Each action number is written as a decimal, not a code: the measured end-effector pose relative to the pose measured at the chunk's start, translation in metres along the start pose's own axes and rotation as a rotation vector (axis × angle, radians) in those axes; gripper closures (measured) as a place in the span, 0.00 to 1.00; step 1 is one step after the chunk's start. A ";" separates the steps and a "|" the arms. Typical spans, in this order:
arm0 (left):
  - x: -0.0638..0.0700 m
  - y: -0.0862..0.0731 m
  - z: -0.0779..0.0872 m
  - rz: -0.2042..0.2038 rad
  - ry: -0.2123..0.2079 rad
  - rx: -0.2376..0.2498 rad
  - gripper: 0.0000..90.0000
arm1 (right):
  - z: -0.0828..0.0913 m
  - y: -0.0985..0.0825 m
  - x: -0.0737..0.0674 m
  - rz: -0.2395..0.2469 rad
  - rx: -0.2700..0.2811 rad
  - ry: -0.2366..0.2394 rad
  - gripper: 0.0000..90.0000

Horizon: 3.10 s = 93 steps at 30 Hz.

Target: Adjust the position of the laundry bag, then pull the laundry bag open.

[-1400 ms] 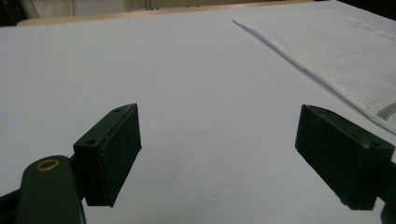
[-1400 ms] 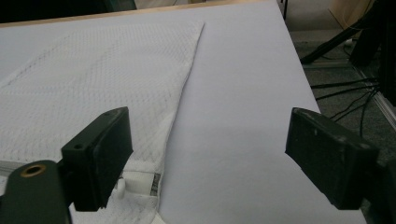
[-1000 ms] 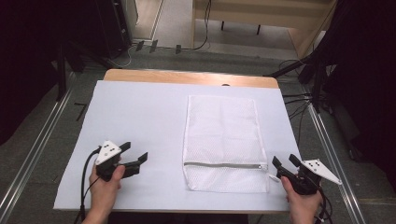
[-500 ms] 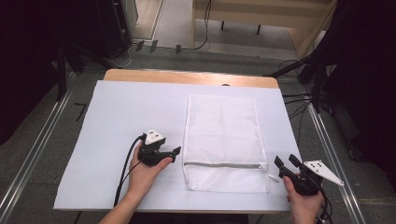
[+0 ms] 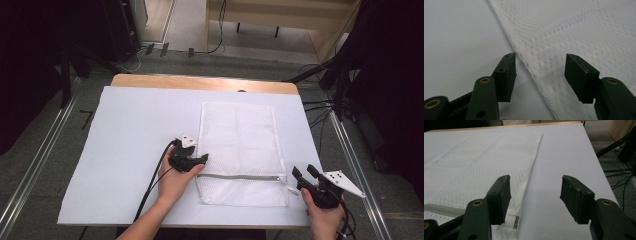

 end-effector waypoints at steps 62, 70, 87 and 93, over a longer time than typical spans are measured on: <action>-0.083 -0.049 0.132 0.108 0.009 0.181 0.52 | 0.021 0.001 -0.069 0.025 0.011 0.243 0.54; -0.036 -0.038 0.126 0.012 -0.007 0.203 0.41 | 0.027 -0.016 -0.119 0.113 -0.054 0.375 0.64; 0.024 -0.040 0.102 -0.058 -0.230 0.149 0.72 | 0.027 -0.041 -0.149 0.178 -0.198 0.412 0.66; 0.042 -0.041 0.091 -0.081 -0.271 0.120 0.81 | 0.022 -0.054 -0.156 0.218 -0.247 0.396 0.64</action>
Point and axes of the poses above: each handheld gripper's, and its own axes: z roughly backward along the jaws, y roughly out of its top, x roughly to its right, the point moved 9 cm from there along -z, roughly forward along the jaws, and after that the axes turned 14 degrees about -y, right-handed, at the moved point
